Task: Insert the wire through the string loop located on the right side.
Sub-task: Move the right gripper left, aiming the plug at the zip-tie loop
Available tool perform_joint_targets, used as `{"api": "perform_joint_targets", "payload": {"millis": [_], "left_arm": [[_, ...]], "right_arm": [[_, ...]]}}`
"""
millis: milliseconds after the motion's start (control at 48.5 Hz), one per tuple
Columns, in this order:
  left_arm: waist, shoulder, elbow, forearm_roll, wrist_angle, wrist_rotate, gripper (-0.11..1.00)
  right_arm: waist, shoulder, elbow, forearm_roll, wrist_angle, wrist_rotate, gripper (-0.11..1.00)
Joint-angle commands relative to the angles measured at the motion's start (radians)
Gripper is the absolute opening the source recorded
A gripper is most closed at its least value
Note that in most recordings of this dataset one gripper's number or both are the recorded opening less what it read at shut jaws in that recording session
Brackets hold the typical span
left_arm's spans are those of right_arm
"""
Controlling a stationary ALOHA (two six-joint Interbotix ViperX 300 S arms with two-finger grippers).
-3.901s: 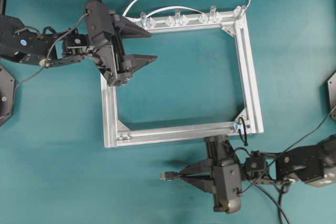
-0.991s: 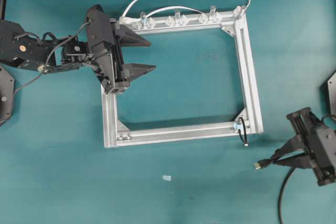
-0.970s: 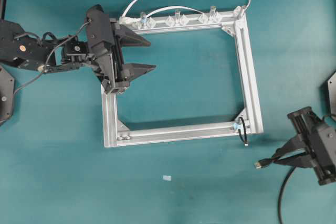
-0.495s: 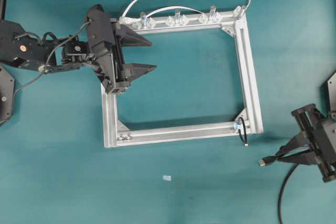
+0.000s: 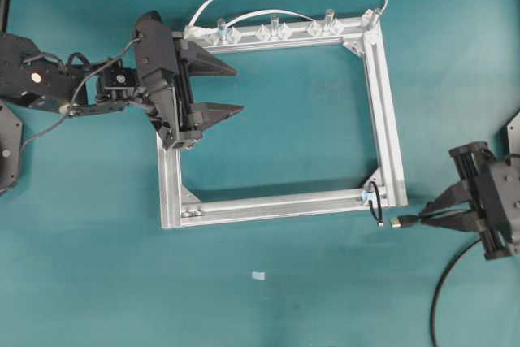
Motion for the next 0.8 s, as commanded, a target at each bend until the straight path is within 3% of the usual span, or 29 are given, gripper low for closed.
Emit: {"api": "perform_joint_targets", "payload": {"millis": [0,392,784], "left_arm": [[-0.005,-0.026,-0.02,0.002,-0.003,-0.002,0.75],[-0.006,-0.026,-0.025,0.002,-0.005,-0.002,0.75],[-0.005,-0.026,-0.026,0.003,-0.005,-0.002,0.75]], "right_arm": [[-0.02,-0.006,-0.005,-0.009,-0.008,-0.005,0.11],[-0.103,-0.064,0.009,-0.015,0.003,-0.091,0.11],[-0.114,-0.072,0.014,-0.015,0.017,-0.091,0.11]]}}
